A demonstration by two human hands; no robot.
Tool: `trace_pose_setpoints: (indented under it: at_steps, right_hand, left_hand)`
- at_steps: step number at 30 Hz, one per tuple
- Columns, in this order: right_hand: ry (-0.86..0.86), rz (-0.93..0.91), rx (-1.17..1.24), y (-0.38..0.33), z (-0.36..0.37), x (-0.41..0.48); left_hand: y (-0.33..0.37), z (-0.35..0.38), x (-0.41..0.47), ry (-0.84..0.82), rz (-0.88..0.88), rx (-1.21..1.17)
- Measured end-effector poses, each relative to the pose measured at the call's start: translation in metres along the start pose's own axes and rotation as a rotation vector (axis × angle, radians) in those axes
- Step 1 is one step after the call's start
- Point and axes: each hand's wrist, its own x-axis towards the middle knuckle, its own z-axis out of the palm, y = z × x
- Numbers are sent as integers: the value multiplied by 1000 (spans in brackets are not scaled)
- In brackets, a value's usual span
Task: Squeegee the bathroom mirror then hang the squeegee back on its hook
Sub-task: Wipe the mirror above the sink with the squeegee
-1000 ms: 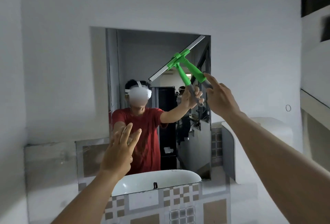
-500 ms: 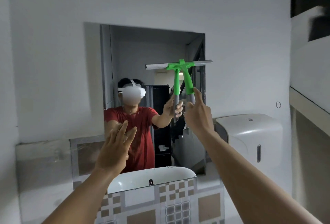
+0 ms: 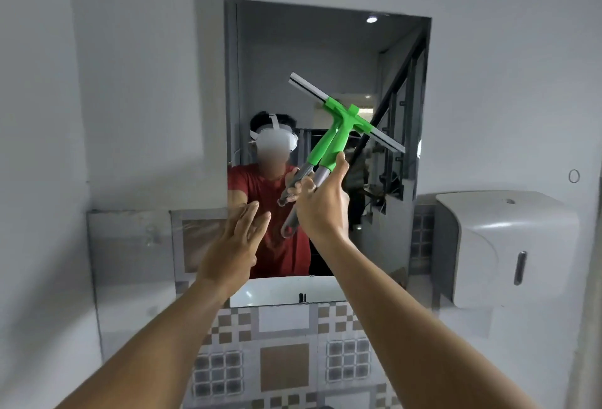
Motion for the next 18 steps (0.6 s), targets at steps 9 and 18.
trace_pose_setpoints:
  at_steps: [9,18]
  right_hand:
    - [-127,-216,-177,15,23,-21]
    - [-202,-475,-693,37,-33,-8]
  left_hand:
    - [-11,-4,-1,-7,86,87]
    - [-12,0,-3,13,78,32]
